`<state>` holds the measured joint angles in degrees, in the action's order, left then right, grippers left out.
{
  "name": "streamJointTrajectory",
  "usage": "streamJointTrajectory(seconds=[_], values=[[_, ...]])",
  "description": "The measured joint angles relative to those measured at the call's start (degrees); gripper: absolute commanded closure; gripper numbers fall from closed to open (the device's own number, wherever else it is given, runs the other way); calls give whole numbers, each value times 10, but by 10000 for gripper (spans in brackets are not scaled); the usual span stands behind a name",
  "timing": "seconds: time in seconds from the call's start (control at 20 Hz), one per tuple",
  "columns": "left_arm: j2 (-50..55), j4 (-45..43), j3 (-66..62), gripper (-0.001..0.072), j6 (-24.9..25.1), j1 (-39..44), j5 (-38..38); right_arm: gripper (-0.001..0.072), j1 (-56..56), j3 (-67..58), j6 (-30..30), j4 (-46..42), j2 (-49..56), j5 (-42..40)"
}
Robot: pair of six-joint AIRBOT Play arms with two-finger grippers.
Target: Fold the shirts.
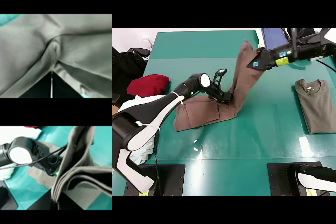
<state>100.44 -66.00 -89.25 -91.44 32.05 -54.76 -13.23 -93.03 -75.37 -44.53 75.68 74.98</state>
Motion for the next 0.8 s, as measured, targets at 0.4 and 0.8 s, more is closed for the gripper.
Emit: streamJointTrajectory(seconds=[0.4, 0.8], values=[[-191, -160, -76, 682, -25, -172, -92, 684, -170, -2, 17, 55, 59, -123], [-346, -175, -86, 683, -26, -324, -101, 402, -330, -73, 118, 144, 214, -259]])
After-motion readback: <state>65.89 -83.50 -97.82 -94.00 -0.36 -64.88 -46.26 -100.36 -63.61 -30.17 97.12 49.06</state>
